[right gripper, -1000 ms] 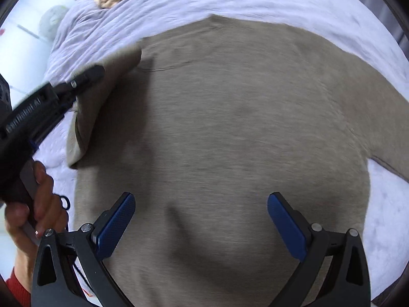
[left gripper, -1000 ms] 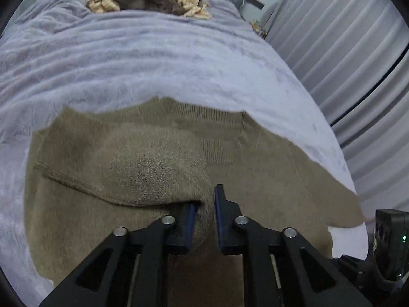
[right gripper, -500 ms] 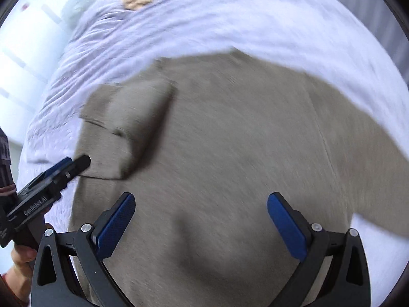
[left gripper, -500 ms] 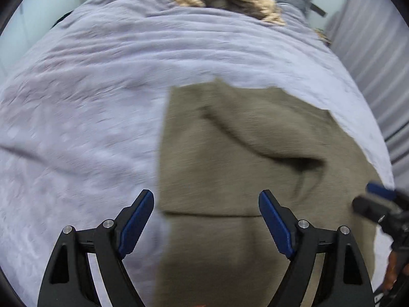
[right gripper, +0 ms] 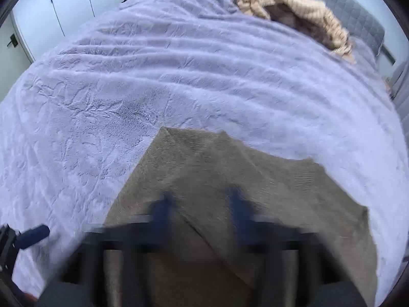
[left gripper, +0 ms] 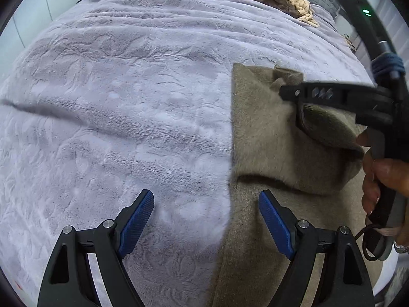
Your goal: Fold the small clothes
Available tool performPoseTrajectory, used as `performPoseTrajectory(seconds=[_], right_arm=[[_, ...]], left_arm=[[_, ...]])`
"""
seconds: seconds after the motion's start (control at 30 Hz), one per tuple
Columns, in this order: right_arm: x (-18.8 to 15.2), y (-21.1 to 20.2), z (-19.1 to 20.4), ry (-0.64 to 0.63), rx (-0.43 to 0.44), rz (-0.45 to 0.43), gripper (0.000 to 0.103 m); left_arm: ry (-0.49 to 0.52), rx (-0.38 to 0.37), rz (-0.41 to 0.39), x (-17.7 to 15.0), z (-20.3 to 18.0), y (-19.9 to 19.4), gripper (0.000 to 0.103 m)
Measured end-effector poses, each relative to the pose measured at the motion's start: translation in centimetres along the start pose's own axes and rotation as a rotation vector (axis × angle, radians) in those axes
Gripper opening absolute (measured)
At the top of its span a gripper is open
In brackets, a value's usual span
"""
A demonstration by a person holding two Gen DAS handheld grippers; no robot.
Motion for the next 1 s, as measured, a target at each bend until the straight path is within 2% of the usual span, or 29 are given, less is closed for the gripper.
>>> performPoseTrajectory(seconds=[0.13,0.27,0.37,0.43,0.57,0.67,0.73,0.87,1.0], right_arm=[[-0.6,-4.3,-4.3,0.148,0.047,-0.127,0.014],[-3.0,-8.2,-8.5,0.213,0.084,-0.186,0.014],[-5.7,-8.3,-10.8,0.267,0.183,-0.139,0.015],[-6.9,-7.2,-11.8,0.306,0.193,-0.097,0.016],[-6.8,-5.7,-12.4,0.369,0.265,-0.085,0.019],[-6.4,-4.1,-12.6,0.457,0.344,-0.054,0.022],[-6.5,-4.1,-12.6,0.485,0.368,-0.056,0.008],[-6.5,-7.6,-15.0,0.504,0.317,-0.161,0.008],[-9.5,-11.4,-21.1,0.599,0.219,-0.244,0.008]], left_arm=[[-0.007,-0.041,-0.031,1.1,-0.6,-0.5,0.085],[0.001,-0.053,-0.041,2.2,-1.6,-0.6,0.085],[0.041,-0.047,-0.023,2.4,-2.9,0.1,0.085],[0.067,-0.017,-0.037,2.2,-3.7,-0.1,0.085],[0.062,-0.008,-0.085,2.9,-4.1,-1.3,0.085],[0.069,-0.002,-0.066,3.3,-4.2,-1.1,0.085],[0.071,-0.004,-0.068,3.9,-4.3,-1.4,0.085],[0.096,-0.007,-0.082,3.4,-4.4,-2.6,0.085],[0.182,-0.032,-0.007,0.7,-6.3,-1.8,0.085]])
Point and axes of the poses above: each gripper's, at about its wrist camera, not at the fingertips, and y roughly the way its jaws point, z to its left, x to its top, the point moved 6 cm from there along y, roughly the way its jaws point, and after that the axes turned 1 degree about z, right-handed, at the moved point
